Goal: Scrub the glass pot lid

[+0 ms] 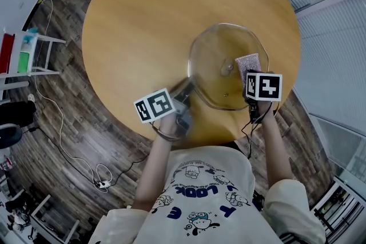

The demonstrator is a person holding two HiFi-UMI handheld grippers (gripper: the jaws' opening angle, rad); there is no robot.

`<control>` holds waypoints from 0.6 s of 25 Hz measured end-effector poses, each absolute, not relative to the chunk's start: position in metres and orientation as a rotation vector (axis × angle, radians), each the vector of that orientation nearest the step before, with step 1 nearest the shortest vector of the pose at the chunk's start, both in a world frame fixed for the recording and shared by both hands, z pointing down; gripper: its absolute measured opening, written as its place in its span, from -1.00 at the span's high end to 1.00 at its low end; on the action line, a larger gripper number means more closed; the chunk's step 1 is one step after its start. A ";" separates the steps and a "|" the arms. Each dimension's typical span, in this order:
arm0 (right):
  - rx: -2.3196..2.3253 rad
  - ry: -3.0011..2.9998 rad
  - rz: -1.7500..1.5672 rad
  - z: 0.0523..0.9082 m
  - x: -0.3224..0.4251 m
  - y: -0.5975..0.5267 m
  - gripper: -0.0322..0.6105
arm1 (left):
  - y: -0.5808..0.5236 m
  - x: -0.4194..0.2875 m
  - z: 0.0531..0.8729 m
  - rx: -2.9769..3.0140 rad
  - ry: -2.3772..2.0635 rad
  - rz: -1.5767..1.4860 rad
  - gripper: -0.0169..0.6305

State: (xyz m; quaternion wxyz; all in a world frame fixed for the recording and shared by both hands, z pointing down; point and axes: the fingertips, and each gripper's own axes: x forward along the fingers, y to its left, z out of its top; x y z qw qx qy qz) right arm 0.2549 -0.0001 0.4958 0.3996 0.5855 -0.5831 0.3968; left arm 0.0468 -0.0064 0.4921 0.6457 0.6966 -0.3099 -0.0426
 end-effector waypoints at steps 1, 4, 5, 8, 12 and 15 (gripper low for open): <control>1.479 -1.475 1.005 0.496 0.254 0.001 0.77 | -0.007 0.047 0.492 1.585 -0.705 -0.098 0.73; 1.469 -1.474 1.008 0.498 0.252 0.004 0.77 | -0.008 0.047 0.494 1.585 -0.706 -0.098 0.73; 1.466 -1.473 1.012 0.498 0.251 0.005 0.77 | -0.008 0.047 0.494 1.584 -0.706 -0.099 0.73; 1.455 -1.468 1.021 0.498 0.248 0.010 0.77 | -0.007 0.047 0.494 1.582 -0.706 -0.100 0.73; 1.442 -1.469 1.031 0.499 0.242 0.015 0.77 | -0.006 0.047 0.494 1.583 -0.704 -0.099 0.73; 1.438 -1.470 1.042 0.500 0.238 0.018 0.77 | -0.006 0.047 0.495 1.583 -0.702 -0.100 0.72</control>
